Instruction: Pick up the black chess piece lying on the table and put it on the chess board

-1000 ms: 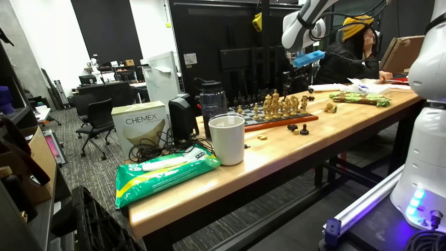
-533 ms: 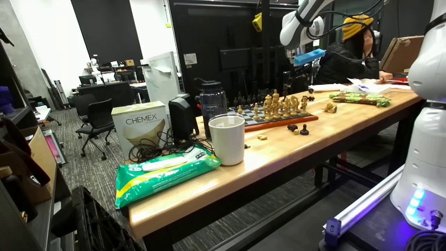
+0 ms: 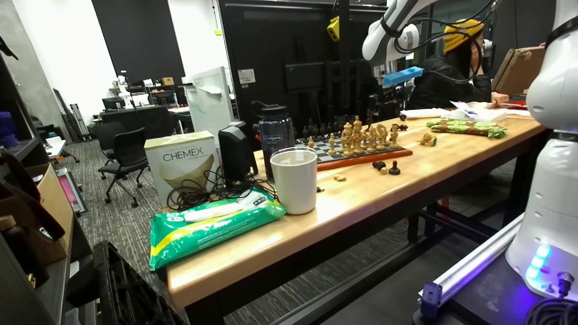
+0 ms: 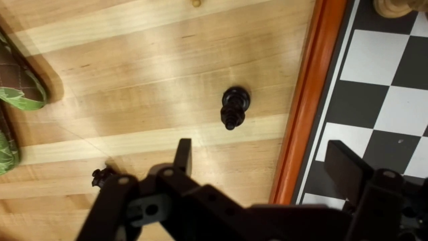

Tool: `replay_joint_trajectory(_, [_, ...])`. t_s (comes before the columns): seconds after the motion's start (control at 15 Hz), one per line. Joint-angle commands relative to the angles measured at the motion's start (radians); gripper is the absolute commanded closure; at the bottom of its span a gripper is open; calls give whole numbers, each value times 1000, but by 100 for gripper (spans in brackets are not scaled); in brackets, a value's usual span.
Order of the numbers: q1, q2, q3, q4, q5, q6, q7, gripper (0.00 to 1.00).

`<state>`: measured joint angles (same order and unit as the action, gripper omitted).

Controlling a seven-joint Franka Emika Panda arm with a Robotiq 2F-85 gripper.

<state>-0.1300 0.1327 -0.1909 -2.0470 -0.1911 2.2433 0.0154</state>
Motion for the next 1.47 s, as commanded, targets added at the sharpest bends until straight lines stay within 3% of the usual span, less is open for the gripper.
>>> replay_joint_trajectory(0.0, [-28,42,10,38,46,-8,-71,0])
replay_joint_trajectory(0.6, [-70,100,13,61,146,-12,-167,0])
replay_joint_trajectory(0.67, [-73,101,13,61,151,-16,-172,8])
replay_joint_trajectory(0.73, [-75,102,13,60,152,-17,-177,26])
replay_joint_trajectory(1.4, [-69,97,19,66,143,-33,-180,99])
